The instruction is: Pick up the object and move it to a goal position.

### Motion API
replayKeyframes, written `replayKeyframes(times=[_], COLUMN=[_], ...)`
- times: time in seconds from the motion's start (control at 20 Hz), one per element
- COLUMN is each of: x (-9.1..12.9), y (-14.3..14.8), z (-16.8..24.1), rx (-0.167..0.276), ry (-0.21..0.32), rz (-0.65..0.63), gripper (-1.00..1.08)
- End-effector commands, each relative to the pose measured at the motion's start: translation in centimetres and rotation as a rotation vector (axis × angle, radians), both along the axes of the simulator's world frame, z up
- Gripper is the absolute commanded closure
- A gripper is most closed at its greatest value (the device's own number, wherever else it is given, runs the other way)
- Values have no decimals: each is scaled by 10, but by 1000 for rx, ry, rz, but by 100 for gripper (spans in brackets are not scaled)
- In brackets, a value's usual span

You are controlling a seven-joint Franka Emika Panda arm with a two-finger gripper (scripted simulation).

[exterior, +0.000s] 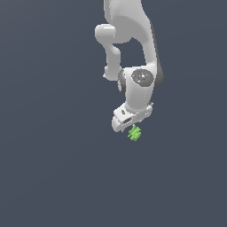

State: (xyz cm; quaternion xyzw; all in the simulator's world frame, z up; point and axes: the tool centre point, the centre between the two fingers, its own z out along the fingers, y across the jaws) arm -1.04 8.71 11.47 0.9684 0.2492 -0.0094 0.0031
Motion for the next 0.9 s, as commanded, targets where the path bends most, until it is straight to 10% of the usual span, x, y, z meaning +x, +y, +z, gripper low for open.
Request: replayKeyframes(times=[0.0, 0.85], x=[0, -3], y=[8, 29], z=[-7, -25], rx=[3, 13], ry=[-4, -14], rz=[78, 277], gripper=[-92, -92])
